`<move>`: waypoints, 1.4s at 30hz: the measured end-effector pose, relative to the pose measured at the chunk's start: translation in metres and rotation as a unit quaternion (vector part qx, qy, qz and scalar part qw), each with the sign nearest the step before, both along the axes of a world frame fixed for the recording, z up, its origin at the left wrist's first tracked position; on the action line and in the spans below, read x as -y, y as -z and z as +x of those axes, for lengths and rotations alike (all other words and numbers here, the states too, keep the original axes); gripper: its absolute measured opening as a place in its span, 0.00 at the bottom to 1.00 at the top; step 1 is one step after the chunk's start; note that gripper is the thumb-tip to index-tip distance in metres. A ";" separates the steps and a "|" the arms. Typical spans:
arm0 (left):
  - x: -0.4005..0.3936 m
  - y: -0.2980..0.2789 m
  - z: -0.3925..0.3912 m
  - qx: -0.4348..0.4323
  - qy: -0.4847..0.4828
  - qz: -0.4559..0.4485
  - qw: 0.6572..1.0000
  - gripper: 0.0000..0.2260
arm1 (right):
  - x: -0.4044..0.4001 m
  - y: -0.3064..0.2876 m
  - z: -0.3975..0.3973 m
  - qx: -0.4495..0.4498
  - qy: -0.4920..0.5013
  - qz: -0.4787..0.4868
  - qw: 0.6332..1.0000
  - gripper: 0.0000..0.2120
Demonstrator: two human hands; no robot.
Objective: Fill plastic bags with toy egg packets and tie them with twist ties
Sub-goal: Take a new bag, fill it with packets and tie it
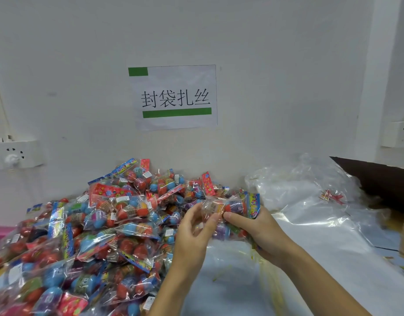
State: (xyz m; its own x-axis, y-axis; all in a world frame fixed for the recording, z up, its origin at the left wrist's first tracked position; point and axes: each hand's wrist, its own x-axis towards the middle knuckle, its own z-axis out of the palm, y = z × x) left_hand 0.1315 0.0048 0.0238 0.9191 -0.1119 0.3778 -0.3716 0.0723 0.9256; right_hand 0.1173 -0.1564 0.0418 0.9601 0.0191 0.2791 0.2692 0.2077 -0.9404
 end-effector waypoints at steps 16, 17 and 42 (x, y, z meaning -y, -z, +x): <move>-0.021 0.025 0.026 0.118 -0.110 0.377 0.912 0.07 | 0.026 -0.006 -0.012 0.023 0.023 -0.022 0.999 0.16; -0.020 0.024 0.027 0.108 -0.129 0.352 0.921 0.09 | 0.028 -0.006 -0.015 0.035 0.015 -0.050 0.998 0.16; -0.001 0.020 0.014 0.251 -0.147 0.251 0.923 0.09 | 0.007 0.017 -0.007 -0.021 0.261 -0.149 0.954 0.08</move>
State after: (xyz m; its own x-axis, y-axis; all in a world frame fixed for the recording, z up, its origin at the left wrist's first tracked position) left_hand 0.1458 0.0054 0.0034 0.6608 -0.1628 0.7327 -0.6983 -0.4912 0.5207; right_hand 0.1108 -0.1633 0.0251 0.8709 -0.3918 0.2966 0.2235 -0.2217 -0.9492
